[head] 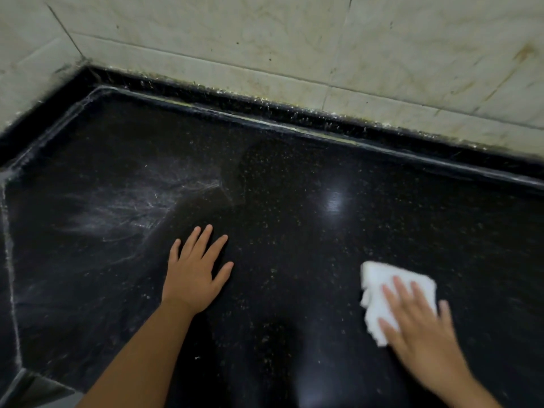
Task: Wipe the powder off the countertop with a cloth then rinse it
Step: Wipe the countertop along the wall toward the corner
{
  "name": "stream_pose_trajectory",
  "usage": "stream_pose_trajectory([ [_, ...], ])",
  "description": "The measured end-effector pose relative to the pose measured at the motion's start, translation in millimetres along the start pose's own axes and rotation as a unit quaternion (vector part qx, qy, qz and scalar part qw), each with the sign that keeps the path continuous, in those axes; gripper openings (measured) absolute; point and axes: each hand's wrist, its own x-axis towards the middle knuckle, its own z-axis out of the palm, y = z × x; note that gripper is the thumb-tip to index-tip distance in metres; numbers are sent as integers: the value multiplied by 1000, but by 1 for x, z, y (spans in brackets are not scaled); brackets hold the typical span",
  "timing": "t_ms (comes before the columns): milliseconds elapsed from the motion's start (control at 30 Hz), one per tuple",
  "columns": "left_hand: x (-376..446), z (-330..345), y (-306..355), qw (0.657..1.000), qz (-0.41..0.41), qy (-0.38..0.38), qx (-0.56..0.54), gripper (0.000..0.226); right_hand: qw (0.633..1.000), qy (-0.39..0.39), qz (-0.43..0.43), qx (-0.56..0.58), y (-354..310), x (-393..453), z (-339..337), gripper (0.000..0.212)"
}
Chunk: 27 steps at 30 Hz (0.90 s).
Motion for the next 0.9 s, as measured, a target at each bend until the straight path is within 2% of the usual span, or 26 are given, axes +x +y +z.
stream_pose_trajectory([
  [67, 0, -2, 1, 1000, -2, -12, 0, 84, 994, -9, 109, 4, 11, 28, -19, 60],
  [133, -1, -4, 2, 1000, 0, -16, 1, 85, 977, -18, 207, 55, 10, 66, -34, 56],
  [267, -2, -4, 2, 1000, 5, -22, 3, 88, 956, -5, 275, 96, -26, 146, -51, 56],
  [367, -1, -3, 1, 1000, 10, -22, -5, 88, 971, -22, 225, 83, -76, 182, -52, 56],
  [467, 1, -9, -1, 998, 19, -47, -26, 90, 991, -35, 115, 57, -135, 191, -44, 55],
  [567, 2, -25, -13, 995, 9, -46, -87, 68, 998, -53, 11, 23, -185, 176, -31, 55],
  [633, -4, -36, -31, 996, 11, -7, -93, 53, 997, -66, -43, 1, -206, 152, -23, 56],
  [733, -31, -45, -71, 995, -10, 31, -95, 46, 990, -57, -127, -35, -222, 93, -7, 76],
  [800, -52, -48, -101, 996, -19, 44, -78, 42, 988, -38, -144, -45, -222, 48, 12, 65],
  [900, -81, -51, -142, 998, -46, 15, -38, 53, 986, -62, -141, -61, -203, -12, 27, 52],
])
